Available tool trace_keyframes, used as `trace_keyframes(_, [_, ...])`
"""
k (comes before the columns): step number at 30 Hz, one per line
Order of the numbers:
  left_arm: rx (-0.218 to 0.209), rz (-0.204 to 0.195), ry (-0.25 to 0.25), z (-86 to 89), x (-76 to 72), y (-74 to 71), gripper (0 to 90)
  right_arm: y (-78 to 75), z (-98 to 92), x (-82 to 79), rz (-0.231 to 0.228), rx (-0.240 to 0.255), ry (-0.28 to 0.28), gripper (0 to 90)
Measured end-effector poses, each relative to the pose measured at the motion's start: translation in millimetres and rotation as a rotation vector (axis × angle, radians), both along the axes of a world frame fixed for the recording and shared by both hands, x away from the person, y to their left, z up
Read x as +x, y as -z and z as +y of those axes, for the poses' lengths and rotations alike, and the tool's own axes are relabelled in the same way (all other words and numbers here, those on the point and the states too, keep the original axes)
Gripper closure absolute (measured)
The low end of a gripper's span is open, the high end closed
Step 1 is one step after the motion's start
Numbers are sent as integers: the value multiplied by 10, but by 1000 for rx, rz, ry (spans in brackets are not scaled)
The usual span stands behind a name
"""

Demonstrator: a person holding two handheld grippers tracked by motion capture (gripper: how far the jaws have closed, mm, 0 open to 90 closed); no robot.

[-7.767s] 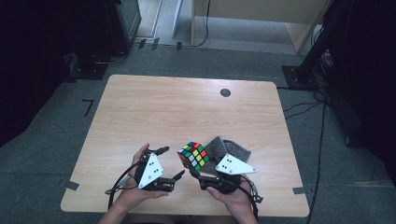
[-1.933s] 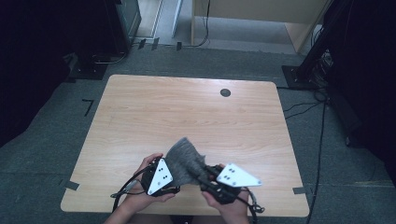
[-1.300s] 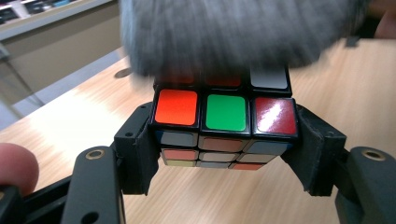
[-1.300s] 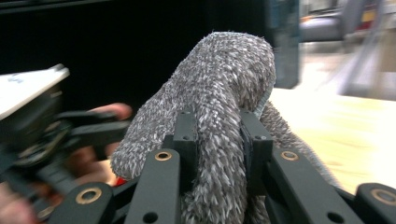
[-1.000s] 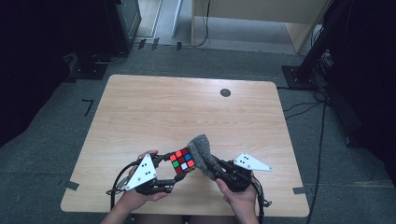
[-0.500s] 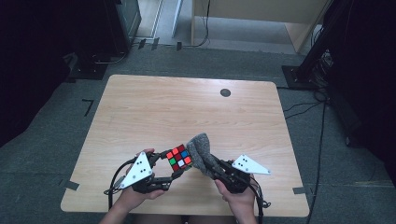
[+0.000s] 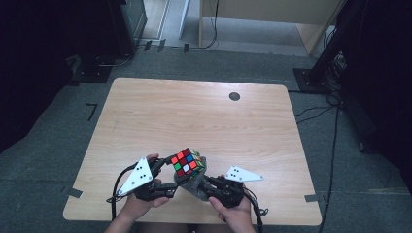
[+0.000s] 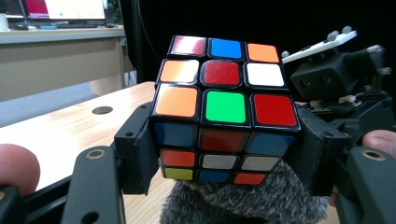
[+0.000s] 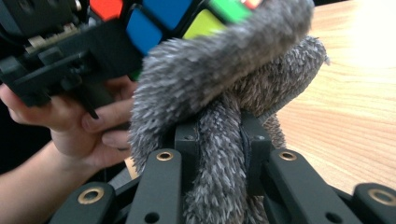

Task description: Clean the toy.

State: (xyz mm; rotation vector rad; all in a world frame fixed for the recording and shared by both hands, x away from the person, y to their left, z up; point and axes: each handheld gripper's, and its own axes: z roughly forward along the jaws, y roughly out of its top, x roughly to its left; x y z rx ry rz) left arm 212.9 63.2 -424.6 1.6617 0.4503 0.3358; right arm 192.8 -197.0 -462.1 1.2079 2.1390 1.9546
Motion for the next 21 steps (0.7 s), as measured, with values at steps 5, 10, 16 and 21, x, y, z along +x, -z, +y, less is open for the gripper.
trace_keyframes(5, [13,4,-11,14,27,27,345,-78,-198,32,-21,30,85,750])
trace_keyframes(10, [15,8,-10,-14,16,27,345,-84,-270,39,-18,79,116,752])
trace_keyframes(16, [7,10,-7,-13,8,19,345,-12,-83,3,5,39,41,751])
trace_keyframes(21, [7,10,-16,6,14,18,345,-11,-67,17,7,27,22,750])
